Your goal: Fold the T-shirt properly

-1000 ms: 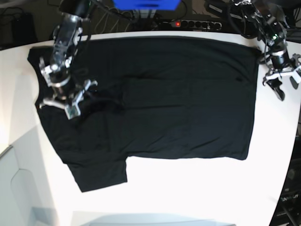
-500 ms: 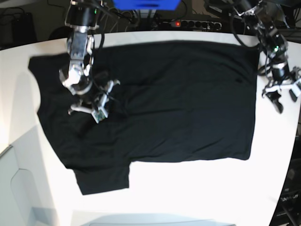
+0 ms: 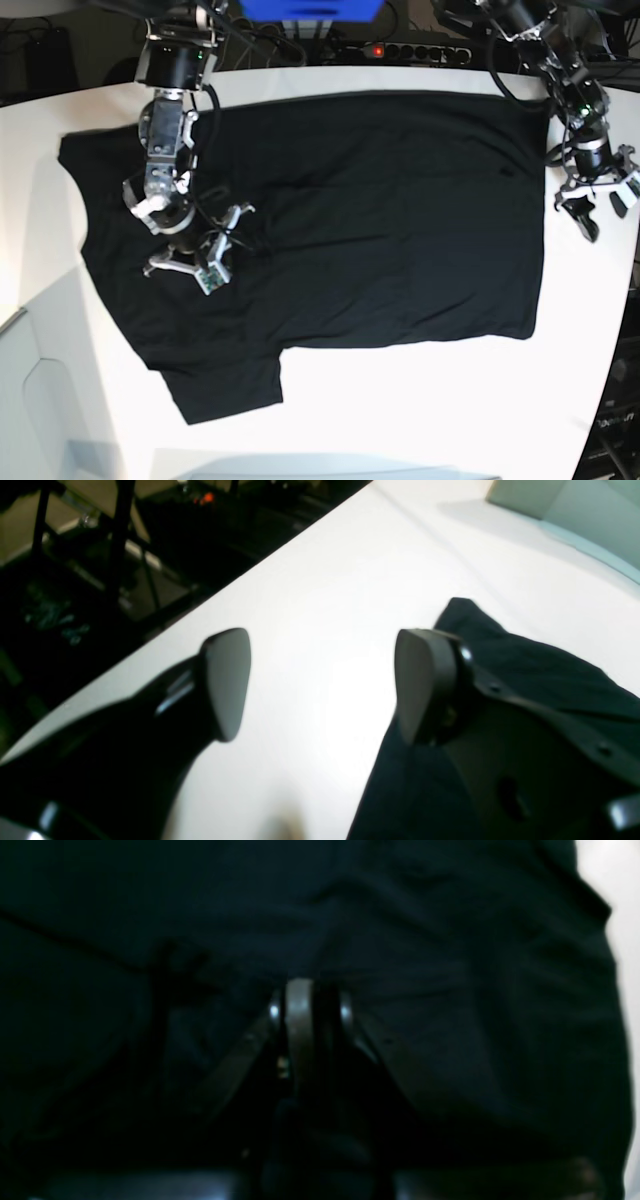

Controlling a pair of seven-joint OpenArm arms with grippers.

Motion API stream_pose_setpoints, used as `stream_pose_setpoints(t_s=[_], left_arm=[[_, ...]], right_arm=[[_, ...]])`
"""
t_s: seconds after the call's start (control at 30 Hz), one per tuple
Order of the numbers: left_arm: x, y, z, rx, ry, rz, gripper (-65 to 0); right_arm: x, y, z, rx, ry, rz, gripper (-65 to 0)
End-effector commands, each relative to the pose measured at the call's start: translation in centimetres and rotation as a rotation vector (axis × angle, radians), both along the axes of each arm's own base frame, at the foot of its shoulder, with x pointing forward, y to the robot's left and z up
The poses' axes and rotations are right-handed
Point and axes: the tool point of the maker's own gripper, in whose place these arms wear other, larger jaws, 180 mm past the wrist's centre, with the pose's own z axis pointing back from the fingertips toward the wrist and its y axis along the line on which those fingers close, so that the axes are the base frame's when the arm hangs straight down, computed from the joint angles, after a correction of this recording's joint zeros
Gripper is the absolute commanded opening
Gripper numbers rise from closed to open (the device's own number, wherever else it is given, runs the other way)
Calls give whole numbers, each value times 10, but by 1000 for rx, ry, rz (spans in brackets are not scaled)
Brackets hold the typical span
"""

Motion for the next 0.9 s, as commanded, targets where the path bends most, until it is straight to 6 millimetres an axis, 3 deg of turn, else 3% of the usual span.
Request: stream_pose_setpoints(t_s=[0.0,0.13,0.23,0.37,0.47,0.6,0.7,0.87], left_arm=[[7,5,21,41,-56,-5,-216],[4,0,6,-2,2,-12,-216],[2,-1,-1,-33,34,-11,-216],[0,-16,9,-33,14,-28,-216],[-12,-38,27,-9,20,-64,-218],[-31,-71,27,-60,63,-79,-219],[-53,-87,2,-127,149,-74,-219],[-71,-112,-65,-251,307,-121,-219]], right_arm=[[19,-9,26,2,-82,-5,-585],[8,-56,16,-39,-61,-88,-587],[-5,-80,6,-44,-34,-152,-587],[-31,-113,10,-77,-40,-237,-587],[-56,-127,12,-110,-34,-271,-587],[-80,-131,9,-133,-15,-276,-587],[-97,-127,11,-96,-15,-276,-587],[-115,-124,3,-72,17,-276,-587]])
